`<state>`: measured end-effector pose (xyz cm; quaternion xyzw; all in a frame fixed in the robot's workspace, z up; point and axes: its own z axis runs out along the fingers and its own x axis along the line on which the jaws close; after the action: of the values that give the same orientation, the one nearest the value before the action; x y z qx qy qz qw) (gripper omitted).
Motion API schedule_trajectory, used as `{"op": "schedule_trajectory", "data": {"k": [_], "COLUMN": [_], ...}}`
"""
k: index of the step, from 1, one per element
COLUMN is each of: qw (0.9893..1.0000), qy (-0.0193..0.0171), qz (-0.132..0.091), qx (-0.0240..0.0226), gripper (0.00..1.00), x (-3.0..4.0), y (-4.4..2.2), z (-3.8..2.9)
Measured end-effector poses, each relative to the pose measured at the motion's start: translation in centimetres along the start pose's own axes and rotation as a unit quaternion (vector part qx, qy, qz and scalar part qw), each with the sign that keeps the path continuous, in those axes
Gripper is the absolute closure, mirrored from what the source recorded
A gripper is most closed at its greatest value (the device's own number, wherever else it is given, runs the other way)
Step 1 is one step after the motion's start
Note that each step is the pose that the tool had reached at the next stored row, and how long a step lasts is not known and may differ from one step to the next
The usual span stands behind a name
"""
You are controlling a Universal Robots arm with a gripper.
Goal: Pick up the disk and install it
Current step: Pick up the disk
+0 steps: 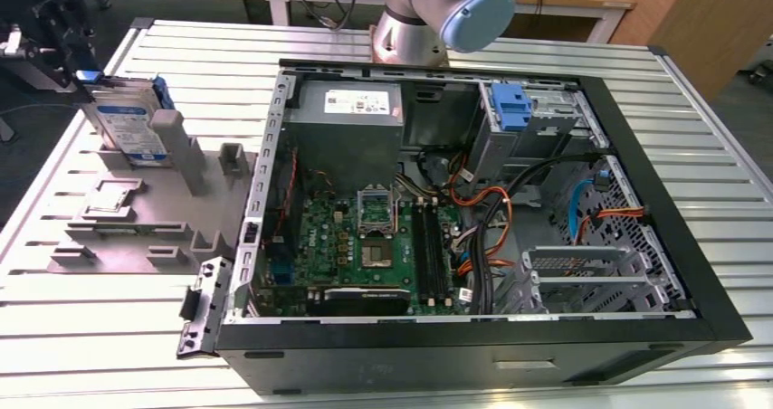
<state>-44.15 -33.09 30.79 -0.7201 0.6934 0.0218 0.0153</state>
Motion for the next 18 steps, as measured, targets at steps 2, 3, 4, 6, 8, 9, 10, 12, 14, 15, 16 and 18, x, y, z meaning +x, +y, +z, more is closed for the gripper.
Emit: {"op": "schedule_trajectory", "data": {"k": [2, 3, 4, 6, 8, 9, 10, 12, 14, 15, 16, 18], "qw": [1.0, 1.0, 1.0, 1.0, 1.0, 0.9999, 0.9999, 0.9999, 0.9999, 0.9999, 0.9999, 0.9999], "qy": [0.0, 0.0, 0.0, -0.0001, -0.0001, -0.0003, -0.0006, -0.0006, -0.0006, -0.0006, -0.0006, -0.0006], "qz": [0.003, 0.004, 0.006, 0.008, 0.009, 0.009, 0.01, 0.01, 0.01, 0.01, 0.011, 0.012], "qx": [0.0001, 0.0001, 0.0001, -0.0006, -0.003, -0.0052, -0.0081, -0.0087, -0.0087, -0.0088, -0.0088, -0.0087], "gripper": [0.47, 0.47, 0.47, 0.47, 0.47, 0.47, 0.47, 0.47, 0.47, 0.47, 0.47, 0.47], "x": [0.01, 0.02, 0.02, 0.02, 0.03, 0.03, 0.04, 0.04, 0.04, 0.05, 0.05, 0.06], "y": [0.0, 0.0, 0.0, -0.03, -0.11, -0.14, -0.18, -0.2, -0.21, -0.22, -0.23, -0.28], "z": [0.24, 0.31, 0.37, 0.44, 0.46, 0.47, 0.49, 0.59, 0.71, 0.76, 0.8, 0.88]}}
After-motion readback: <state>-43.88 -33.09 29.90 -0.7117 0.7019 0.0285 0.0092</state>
